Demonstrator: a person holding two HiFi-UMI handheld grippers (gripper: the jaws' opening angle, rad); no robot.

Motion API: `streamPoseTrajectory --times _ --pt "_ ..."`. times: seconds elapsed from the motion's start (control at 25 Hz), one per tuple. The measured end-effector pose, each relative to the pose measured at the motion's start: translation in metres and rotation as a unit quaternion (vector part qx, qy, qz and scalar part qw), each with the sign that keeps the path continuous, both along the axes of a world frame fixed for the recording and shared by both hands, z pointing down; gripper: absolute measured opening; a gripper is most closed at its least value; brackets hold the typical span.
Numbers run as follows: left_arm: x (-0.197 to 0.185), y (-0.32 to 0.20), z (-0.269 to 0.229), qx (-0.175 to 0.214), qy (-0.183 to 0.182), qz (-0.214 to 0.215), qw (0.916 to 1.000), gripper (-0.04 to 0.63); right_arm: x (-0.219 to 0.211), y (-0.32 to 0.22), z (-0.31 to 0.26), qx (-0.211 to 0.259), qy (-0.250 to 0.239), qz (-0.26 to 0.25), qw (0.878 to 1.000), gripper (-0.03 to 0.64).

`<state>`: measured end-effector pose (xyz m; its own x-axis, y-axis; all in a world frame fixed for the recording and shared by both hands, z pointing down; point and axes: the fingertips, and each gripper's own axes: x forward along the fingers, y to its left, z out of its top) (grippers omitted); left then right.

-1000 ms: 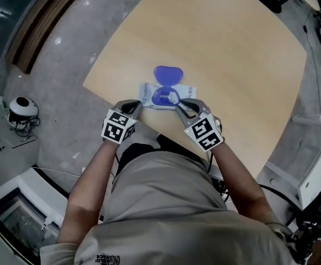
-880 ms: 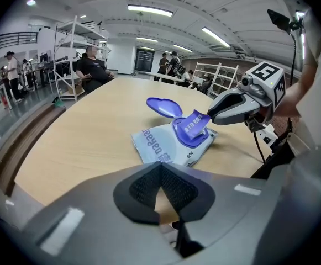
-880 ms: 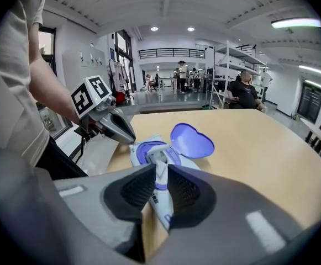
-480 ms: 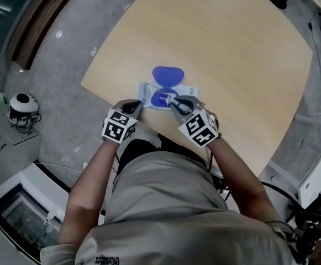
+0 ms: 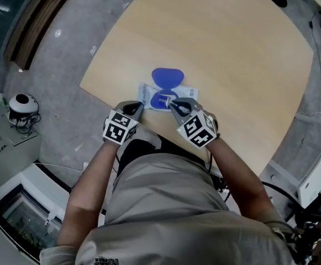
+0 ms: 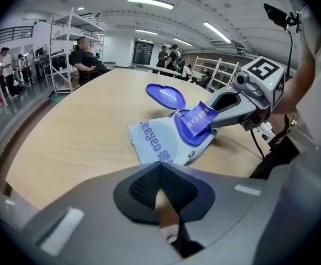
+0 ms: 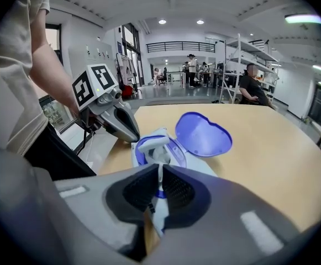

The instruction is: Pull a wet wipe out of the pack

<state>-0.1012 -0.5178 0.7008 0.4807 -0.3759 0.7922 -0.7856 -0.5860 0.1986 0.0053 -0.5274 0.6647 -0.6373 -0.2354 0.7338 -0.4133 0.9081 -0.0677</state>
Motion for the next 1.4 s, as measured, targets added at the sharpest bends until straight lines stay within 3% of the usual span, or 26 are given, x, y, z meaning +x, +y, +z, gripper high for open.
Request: streamPoseTrajectory --times 1.4 --pt "0.005 0.003 -0.001 0.004 -0.007 -0.011 0.9999 0.006 0.071 -0.029 -0.033 0.035 -0.025 0.132 0.990 0.008"
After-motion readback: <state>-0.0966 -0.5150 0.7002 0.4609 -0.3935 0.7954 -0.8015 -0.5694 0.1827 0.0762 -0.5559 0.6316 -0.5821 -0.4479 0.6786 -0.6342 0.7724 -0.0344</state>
